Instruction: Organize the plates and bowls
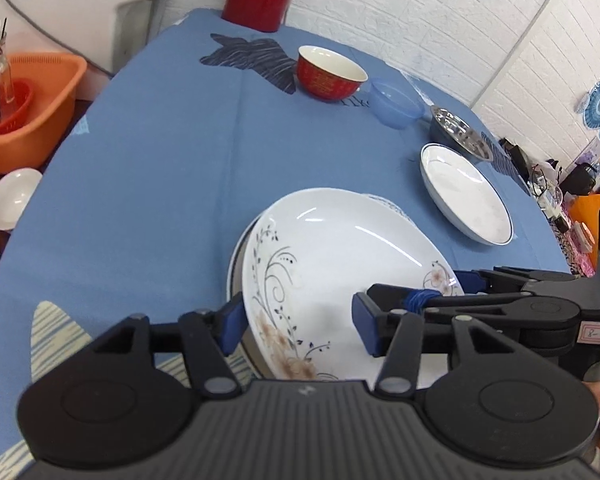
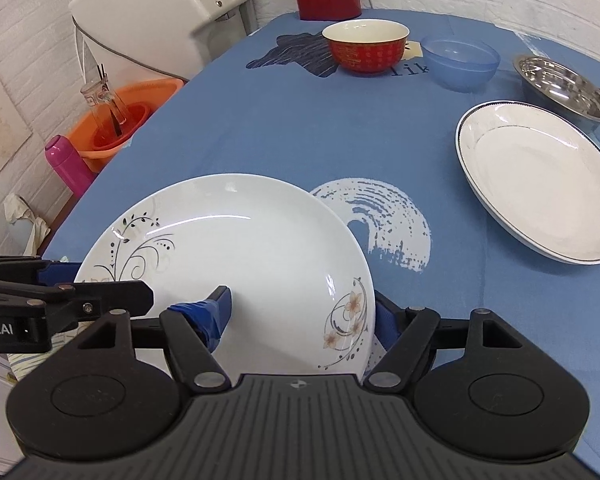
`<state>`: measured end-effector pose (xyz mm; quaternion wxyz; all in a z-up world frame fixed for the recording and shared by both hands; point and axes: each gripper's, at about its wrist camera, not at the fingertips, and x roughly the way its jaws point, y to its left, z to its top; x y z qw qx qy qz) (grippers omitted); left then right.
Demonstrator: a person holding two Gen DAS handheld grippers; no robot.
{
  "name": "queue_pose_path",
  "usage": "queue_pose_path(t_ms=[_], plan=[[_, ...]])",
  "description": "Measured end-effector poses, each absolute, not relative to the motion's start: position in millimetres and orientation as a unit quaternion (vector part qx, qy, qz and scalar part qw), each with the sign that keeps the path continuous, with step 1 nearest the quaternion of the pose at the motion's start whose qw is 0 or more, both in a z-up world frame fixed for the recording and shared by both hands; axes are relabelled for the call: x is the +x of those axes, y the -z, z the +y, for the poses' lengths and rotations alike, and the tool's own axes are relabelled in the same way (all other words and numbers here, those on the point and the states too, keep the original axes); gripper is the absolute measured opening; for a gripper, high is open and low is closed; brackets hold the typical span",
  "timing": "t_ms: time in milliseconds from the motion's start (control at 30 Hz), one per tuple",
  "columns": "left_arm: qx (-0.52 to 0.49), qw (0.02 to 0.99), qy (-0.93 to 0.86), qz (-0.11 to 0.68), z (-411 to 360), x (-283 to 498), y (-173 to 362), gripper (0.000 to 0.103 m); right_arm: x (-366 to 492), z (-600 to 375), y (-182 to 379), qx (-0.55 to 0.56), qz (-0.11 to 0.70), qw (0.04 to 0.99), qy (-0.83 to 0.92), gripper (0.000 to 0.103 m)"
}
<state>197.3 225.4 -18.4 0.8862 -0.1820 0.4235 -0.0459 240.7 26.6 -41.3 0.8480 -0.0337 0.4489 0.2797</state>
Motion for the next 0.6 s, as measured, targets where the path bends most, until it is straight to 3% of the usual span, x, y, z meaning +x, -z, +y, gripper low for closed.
queue_pose_path(t_ms=[333,600], plan=[[-0.209,0.857,0.056,0.468,245.6,192.9,16.2,0.055,244.9,30.1,46.6,-0.050,0.440,0.851,-0.281,0.058],[-0.201,0.866,0.073,0.451,251.2,180.0,0.0,0.055,247.5,12.5,28.2,-0.028,0.433,0.856,-0.280,0.058]])
